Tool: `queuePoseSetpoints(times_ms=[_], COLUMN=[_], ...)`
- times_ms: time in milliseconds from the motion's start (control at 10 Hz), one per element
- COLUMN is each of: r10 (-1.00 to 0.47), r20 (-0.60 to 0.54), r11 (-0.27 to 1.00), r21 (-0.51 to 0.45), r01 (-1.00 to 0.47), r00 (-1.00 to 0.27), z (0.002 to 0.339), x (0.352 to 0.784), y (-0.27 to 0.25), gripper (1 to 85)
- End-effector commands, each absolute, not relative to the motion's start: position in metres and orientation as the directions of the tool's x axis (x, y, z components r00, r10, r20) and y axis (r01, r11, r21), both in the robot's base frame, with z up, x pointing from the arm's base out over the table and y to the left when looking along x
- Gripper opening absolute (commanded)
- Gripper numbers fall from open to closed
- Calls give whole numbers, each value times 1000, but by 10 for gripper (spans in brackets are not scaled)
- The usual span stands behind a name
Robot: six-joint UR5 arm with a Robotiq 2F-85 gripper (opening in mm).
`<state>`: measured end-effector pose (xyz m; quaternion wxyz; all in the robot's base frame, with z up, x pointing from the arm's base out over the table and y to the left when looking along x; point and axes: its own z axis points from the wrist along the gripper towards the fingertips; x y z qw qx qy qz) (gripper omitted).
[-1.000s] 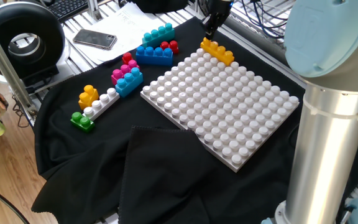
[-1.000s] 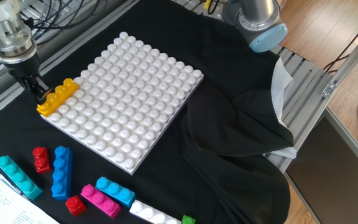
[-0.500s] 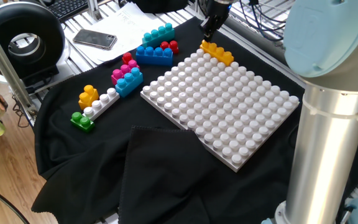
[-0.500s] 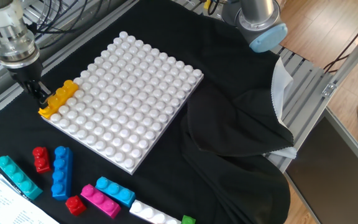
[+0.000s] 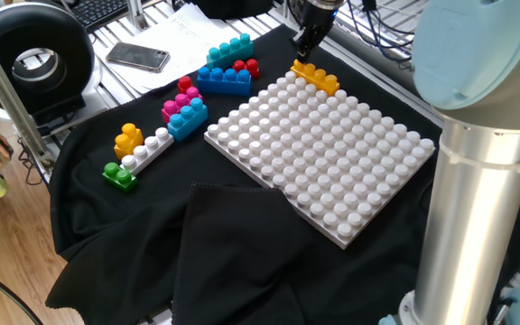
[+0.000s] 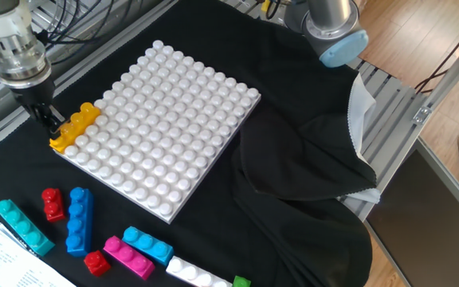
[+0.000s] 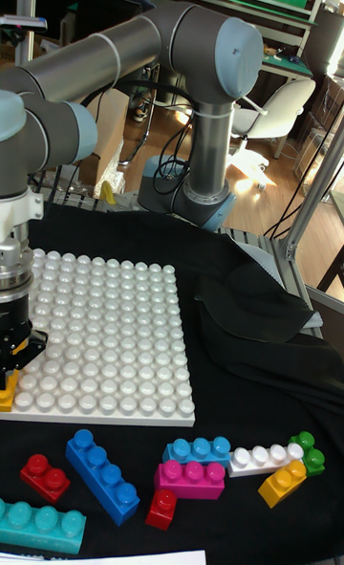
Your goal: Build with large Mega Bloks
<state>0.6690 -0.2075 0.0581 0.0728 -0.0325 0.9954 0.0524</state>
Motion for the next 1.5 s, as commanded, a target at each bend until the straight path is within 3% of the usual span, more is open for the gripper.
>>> queuePoseSetpoints(times_ms=[0, 100, 1200, 1400], r10=[-61, -72, -126, -114], r20=[-140, -143, 8, 46], r11=[989, 988, 987, 989], r21=[128, 126, 104, 98], r01=[-79, -90, -124, -109], r00=[-988, -987, -992, -992], z=[61, 61, 78, 78], x=[666, 666, 604, 595], y=[-208, -207, -211, -214], gripper=[50, 117, 103, 67])
